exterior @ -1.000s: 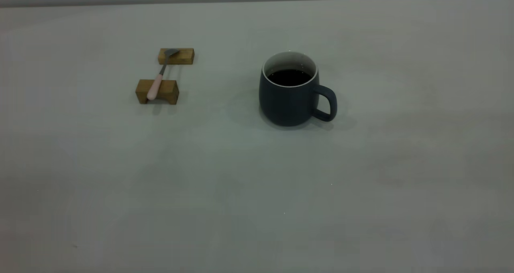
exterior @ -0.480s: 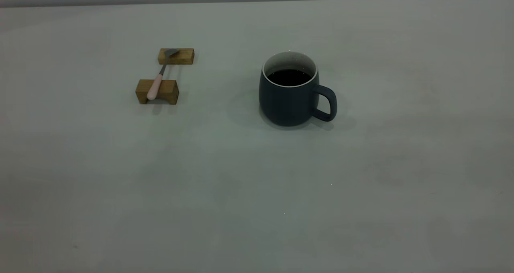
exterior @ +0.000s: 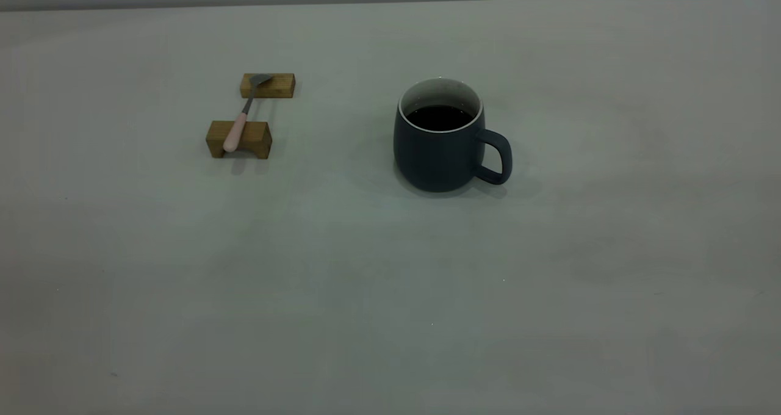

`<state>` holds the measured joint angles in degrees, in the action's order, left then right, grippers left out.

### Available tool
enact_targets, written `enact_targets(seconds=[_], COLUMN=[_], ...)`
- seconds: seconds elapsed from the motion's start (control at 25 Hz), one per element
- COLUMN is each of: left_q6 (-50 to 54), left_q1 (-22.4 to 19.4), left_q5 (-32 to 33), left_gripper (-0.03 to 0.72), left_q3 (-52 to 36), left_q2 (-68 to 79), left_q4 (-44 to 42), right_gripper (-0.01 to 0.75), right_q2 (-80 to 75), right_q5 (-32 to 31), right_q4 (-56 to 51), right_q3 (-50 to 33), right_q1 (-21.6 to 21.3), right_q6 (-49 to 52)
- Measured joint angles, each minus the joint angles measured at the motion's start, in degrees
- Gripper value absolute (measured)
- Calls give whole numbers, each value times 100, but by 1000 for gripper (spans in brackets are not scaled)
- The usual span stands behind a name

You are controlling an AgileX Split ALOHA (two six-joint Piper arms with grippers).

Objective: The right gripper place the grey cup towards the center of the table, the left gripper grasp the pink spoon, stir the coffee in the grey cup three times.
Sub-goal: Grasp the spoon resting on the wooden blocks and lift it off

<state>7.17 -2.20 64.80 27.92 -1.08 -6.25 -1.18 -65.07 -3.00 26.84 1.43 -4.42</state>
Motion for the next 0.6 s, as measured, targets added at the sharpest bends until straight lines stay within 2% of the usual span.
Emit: enact_targets(seconds=[0.28,0.48,0.6], left_q6=[9,119,126], left_q1=[0,0,0], left_q5=[0,-136,-626], left_gripper=[262,264,301], left_q3=[0,179,382], left_q2=[0,439,1400], left_q4=[0,121,134], right_gripper=[224,214,214], right_q2=[0,0,0], right_q5=[0,0,0], right_q4=[0,0,0], right_q3=[0,0,0], right_q1=[0,0,0], right_q6=[0,0,0])
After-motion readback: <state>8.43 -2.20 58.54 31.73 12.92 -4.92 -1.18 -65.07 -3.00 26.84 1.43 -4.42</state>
